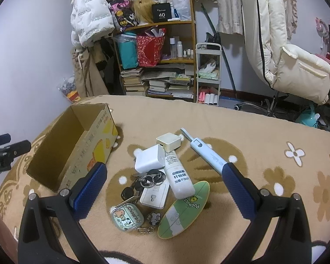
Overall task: Organize rigid objects
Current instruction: 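Grasp the box wall with the left tool while the right tool approaches the tin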
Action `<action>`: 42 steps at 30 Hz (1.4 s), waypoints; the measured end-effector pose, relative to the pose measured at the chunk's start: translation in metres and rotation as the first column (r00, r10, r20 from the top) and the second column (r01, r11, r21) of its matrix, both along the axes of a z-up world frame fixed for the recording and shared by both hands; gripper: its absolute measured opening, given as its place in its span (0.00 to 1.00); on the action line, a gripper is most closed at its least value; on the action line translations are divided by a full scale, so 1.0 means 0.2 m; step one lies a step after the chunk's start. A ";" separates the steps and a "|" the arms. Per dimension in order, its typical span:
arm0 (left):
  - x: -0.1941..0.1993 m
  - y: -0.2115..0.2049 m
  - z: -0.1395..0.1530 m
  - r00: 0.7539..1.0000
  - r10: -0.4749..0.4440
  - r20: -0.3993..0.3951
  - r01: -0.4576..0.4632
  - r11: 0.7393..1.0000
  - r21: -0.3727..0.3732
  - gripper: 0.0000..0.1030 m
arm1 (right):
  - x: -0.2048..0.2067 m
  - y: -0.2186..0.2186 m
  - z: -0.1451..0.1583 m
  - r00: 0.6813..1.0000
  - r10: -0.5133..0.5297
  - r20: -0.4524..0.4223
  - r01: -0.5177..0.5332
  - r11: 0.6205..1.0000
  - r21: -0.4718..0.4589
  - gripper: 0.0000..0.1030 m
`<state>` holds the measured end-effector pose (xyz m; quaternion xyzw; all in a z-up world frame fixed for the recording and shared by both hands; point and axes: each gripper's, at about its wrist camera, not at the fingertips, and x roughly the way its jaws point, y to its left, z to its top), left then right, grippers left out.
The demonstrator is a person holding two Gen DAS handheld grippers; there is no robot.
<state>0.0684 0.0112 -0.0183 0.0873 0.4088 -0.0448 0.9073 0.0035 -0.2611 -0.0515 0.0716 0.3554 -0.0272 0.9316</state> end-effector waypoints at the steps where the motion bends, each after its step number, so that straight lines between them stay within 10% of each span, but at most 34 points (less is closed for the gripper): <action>1: 0.02 0.01 -0.01 1.000 0.011 -0.004 -0.011 1.000 0.004 0.99 | 0.01 0.00 -0.01 1.000 0.002 -0.005 -0.002 1.000 0.000 1.00; 16: 0.22 0.08 -0.23 0.981 0.030 -0.190 -0.028 1.000 0.015 0.98 | 0.11 0.02 -0.13 0.996 0.049 -0.081 -0.049 0.999 -0.008 1.00; 25: 0.29 0.14 -0.37 0.948 0.120 -0.295 -0.107 0.993 0.058 0.78 | 0.14 0.11 -0.23 0.983 0.114 -0.147 -0.118 0.993 -0.019 1.00; 31: 0.31 0.19 -0.44 0.918 0.153 -0.367 -0.143 0.988 0.054 0.47 | 0.17 0.15 -0.34 0.960 0.151 -0.234 -0.152 0.988 0.017 1.00; 42: 0.32 0.21 -0.49 0.905 0.202 -0.374 -0.178 0.979 0.098 0.36 | 0.18 0.26 -0.52 0.905 0.248 -0.347 -0.241 0.968 0.063 0.88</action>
